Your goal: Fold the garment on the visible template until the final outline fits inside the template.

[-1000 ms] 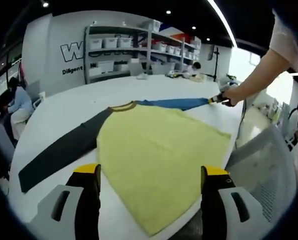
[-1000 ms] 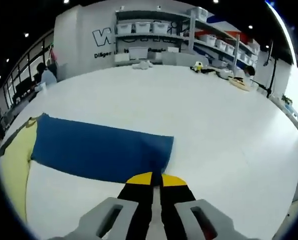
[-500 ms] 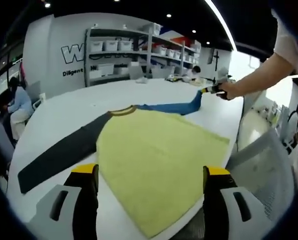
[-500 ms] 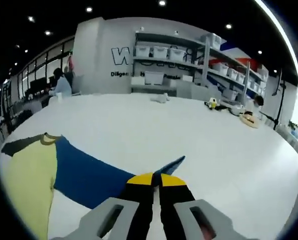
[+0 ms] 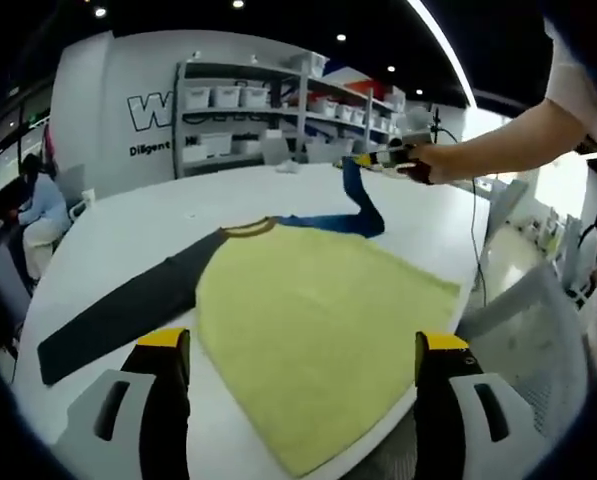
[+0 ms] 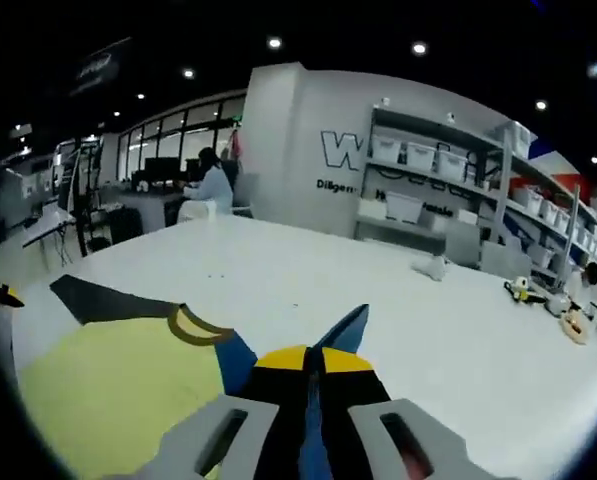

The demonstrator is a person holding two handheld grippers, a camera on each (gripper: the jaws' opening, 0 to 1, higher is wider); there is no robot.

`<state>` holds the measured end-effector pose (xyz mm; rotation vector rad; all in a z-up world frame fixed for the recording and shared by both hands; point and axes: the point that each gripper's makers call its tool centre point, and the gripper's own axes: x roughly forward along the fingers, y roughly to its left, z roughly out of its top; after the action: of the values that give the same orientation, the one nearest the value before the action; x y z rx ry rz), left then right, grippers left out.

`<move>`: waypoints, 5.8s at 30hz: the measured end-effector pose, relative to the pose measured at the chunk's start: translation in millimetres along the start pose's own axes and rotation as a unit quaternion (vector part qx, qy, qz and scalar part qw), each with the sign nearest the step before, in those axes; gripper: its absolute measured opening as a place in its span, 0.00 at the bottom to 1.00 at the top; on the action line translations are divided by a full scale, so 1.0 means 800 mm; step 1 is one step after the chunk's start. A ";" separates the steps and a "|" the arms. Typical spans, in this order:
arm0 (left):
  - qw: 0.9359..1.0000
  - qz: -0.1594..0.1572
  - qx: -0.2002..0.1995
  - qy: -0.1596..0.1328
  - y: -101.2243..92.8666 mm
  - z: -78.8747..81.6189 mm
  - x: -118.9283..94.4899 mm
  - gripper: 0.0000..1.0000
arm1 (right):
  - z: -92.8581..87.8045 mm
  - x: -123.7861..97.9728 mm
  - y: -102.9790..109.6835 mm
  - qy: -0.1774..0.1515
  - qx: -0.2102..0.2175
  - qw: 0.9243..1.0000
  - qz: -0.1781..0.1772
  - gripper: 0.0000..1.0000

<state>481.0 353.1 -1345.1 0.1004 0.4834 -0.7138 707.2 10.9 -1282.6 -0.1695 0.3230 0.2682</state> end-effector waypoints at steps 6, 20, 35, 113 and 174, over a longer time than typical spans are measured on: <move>1.000 0.006 -0.006 -0.001 0.004 -0.002 -0.005 0.92 | 0.007 0.033 0.064 -0.003 -0.005 0.999 0.047 0.00; 1.000 0.009 -0.010 -0.001 0.009 -0.002 -0.008 0.92 | -0.023 0.083 0.200 0.025 -0.003 0.993 0.118 0.00; 1.000 0.011 -0.013 0.004 0.012 -0.004 -0.009 0.91 | -0.041 0.108 0.293 0.052 -0.016 0.982 0.180 0.00; 0.914 0.272 -0.301 -0.002 0.326 -0.109 -0.063 0.68 | -0.057 -0.020 0.311 0.029 -0.071 0.951 0.298 0.20; 0.930 0.066 -0.252 -0.261 0.243 0.223 0.106 0.01 | -0.083 -0.130 0.225 0.024 -0.050 0.970 0.237 0.20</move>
<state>732.6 403.9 -1240.4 -0.5261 0.1324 -0.4394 541.3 144.2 -1331.2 -0.1977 0.3968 0.7558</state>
